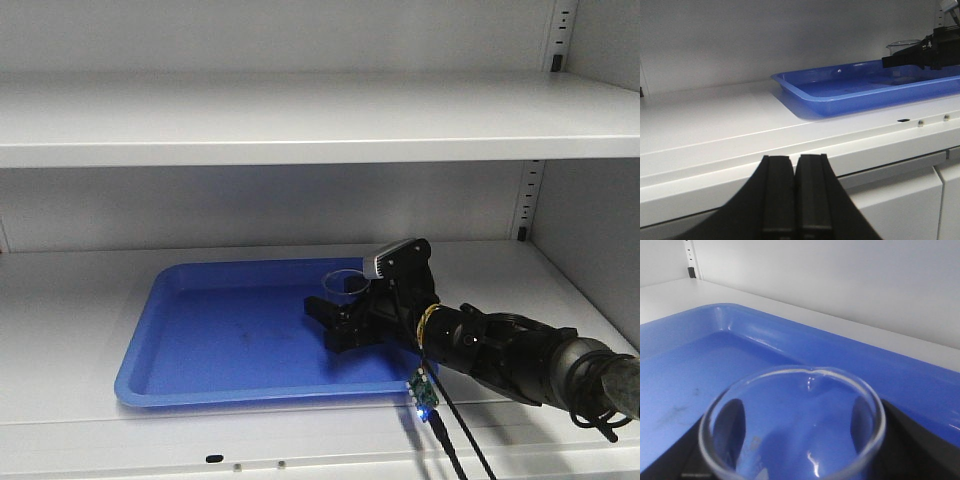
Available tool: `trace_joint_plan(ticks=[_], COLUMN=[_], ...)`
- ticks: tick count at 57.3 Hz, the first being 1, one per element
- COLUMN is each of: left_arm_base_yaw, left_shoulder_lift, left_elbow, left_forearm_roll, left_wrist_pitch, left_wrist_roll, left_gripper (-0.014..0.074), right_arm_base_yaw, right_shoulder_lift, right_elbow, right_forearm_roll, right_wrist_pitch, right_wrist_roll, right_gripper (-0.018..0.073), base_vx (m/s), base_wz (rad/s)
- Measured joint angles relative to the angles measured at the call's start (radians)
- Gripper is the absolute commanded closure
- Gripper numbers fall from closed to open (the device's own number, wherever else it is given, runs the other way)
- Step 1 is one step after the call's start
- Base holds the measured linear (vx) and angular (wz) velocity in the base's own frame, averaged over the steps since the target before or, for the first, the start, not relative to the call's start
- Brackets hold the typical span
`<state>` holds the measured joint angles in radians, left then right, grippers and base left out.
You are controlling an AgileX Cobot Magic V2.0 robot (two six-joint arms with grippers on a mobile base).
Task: Pick beaker and place in left cabinet
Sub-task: 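Lower the beaker onto the blue tray and open the right gripper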
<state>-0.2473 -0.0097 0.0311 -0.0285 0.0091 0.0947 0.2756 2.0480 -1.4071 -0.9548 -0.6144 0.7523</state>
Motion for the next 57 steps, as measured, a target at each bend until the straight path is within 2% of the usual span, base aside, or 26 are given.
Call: trace_joint_plan(ticks=[9, 26, 45, 51, 57], left_arm_base_yaw=[0.0, 0.0, 0.0, 0.0, 0.0], left_shoulder_lift=[0.0, 0.0, 0.0, 0.0, 0.0], left_elbow=[0.0, 0.0, 0.0, 0.0, 0.0], left_forearm_roll=[0.0, 0.0, 0.0, 0.0, 0.0], left_wrist_pitch=[0.0, 0.0, 0.0, 0.0, 0.0], left_wrist_roll=[0.0, 0.0, 0.0, 0.0, 0.0], left_gripper=[0.0596, 0.0596, 0.0596, 0.0596, 0.0596], right_arm_base_yaw=[0.001, 0.001, 0.001, 0.001, 0.001], right_shoulder_lift=[0.0, -0.019, -0.136, -0.159, -0.185], right_elbow=[-0.002, -0.005, -0.005, -0.005, -0.005], right_forearm_roll=[0.023, 0.028, 0.029, 0.029, 0.022], right_wrist_pitch=[-0.001, 0.003, 0.001, 0.0, 0.031], right_wrist_roll=[0.0, 0.0, 0.0, 0.009, 0.066], right_gripper=[-0.0057, -0.0043, -0.0032, 0.0013, 0.0158], base_vx=[0.0, 0.0, 0.0, 0.0, 0.0], base_wz=[0.0, 0.0, 0.0, 0.0, 0.0])
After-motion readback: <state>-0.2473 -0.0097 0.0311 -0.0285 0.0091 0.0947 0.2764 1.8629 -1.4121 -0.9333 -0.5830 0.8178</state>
